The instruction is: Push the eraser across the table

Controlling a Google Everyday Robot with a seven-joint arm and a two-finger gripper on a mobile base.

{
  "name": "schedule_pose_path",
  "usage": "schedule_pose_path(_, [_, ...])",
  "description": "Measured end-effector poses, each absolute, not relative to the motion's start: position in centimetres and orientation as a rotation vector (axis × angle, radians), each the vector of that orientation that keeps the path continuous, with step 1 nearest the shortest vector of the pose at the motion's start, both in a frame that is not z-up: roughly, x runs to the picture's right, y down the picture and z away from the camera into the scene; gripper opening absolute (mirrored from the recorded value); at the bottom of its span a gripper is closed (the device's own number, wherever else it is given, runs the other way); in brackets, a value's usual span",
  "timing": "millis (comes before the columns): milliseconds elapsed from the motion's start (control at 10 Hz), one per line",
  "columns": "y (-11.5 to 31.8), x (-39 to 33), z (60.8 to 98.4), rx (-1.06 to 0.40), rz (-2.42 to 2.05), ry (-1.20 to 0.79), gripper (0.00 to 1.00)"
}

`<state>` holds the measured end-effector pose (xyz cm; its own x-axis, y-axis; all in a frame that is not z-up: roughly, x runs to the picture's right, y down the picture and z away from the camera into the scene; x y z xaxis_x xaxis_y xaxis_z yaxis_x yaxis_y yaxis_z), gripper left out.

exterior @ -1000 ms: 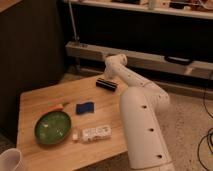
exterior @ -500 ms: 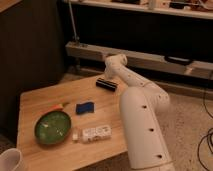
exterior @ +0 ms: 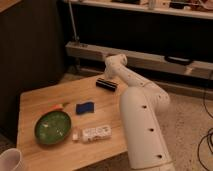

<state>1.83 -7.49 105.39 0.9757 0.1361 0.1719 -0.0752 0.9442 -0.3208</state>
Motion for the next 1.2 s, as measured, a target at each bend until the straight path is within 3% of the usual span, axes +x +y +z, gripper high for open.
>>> schedule_pose_path(1200, [-7.69,1.91,105.08,-0.320,0.107,-0.192,0.00])
